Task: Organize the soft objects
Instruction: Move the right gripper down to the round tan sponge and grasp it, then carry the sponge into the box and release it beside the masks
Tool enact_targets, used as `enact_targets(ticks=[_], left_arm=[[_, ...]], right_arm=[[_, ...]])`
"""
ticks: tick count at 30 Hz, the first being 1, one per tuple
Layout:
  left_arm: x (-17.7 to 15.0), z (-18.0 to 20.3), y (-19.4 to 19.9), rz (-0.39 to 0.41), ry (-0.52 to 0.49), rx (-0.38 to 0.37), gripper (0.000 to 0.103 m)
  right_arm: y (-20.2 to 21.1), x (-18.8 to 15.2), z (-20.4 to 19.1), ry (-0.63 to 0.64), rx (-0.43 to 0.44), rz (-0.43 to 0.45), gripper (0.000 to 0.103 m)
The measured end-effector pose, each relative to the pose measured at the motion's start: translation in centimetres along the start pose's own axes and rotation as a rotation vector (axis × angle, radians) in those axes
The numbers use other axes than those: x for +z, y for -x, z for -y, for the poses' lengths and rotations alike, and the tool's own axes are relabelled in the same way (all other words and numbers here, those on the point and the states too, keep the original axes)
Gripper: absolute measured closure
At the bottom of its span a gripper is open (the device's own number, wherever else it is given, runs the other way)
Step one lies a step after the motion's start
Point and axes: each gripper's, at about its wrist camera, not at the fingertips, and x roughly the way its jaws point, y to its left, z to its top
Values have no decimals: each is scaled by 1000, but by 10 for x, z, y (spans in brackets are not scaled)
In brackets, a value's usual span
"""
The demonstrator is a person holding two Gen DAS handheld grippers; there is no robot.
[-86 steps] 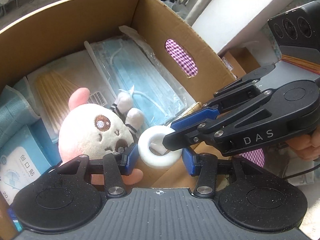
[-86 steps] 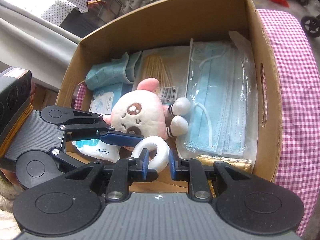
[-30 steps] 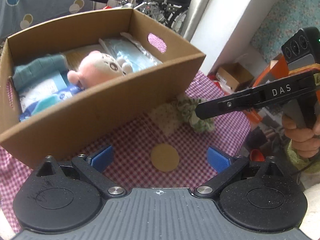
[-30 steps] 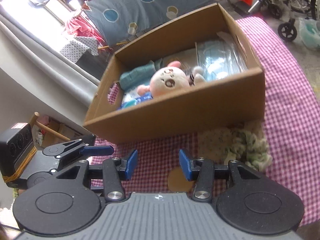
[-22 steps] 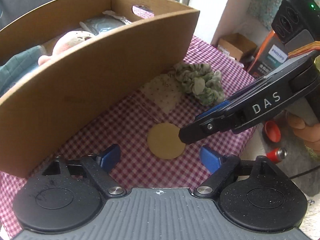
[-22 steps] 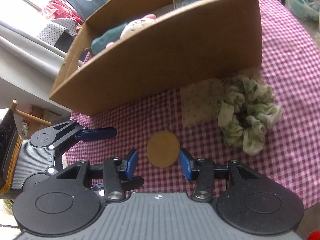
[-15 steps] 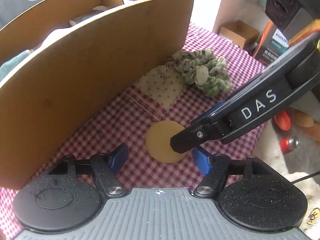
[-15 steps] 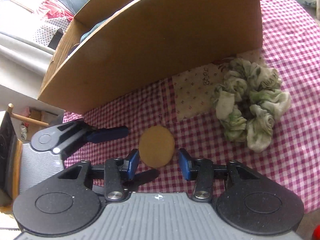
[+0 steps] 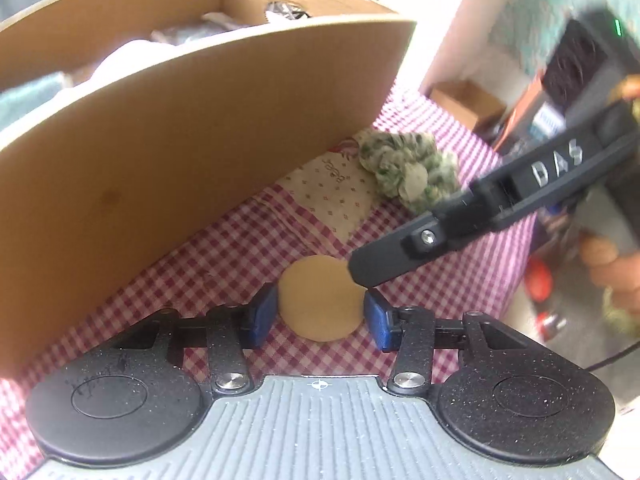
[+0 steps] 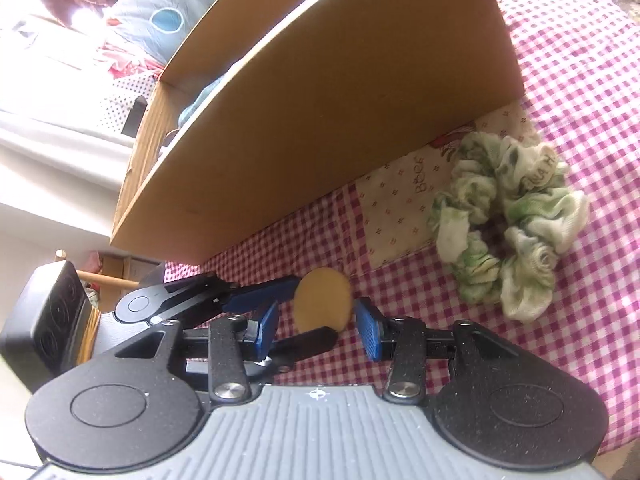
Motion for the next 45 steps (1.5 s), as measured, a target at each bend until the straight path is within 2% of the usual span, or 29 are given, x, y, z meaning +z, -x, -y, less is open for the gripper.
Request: enact_targets(ticks=[5,8,10,12,18,25,30,34,37,40,42,45], left_arm=[[-4,-20,8,31,65,-103,56],[-3,-28,12,46,82,-146,56],[-4,-33,14,53,92,-170,56],[-5,-36,16,60,92,-185,57],[-5,-34,15,64,60,-173,58],[-2,-29,35,106,60,-170,58],[8,-18,74,190,52,-151,58],[23,-9,108,287,34,-114,57],[34,-5,121,359,30,-55,50],[39,-10,125,390,60,-18,44],[39,-17,126,394,95,-12,35],[34,-24,126,392,135,1,32]], right_arm=[[-12,4,-1,-14,0,-25,57],[-19,9,-1,-23,1,-45,61],[-24,12,-2,-29,4,-56,64],[-28,15,-3,-36,6,-66,72],[-37,15,-10,-18,0,-71,89],[-22,10,-30,42,27,-23,94],[15,8,-56,123,92,52,94],[46,15,-82,206,133,137,95],[66,28,-96,264,141,197,95],[80,48,-104,301,128,247,95],[84,68,-105,319,91,273,95],[76,102,-101,320,8,267,95]])
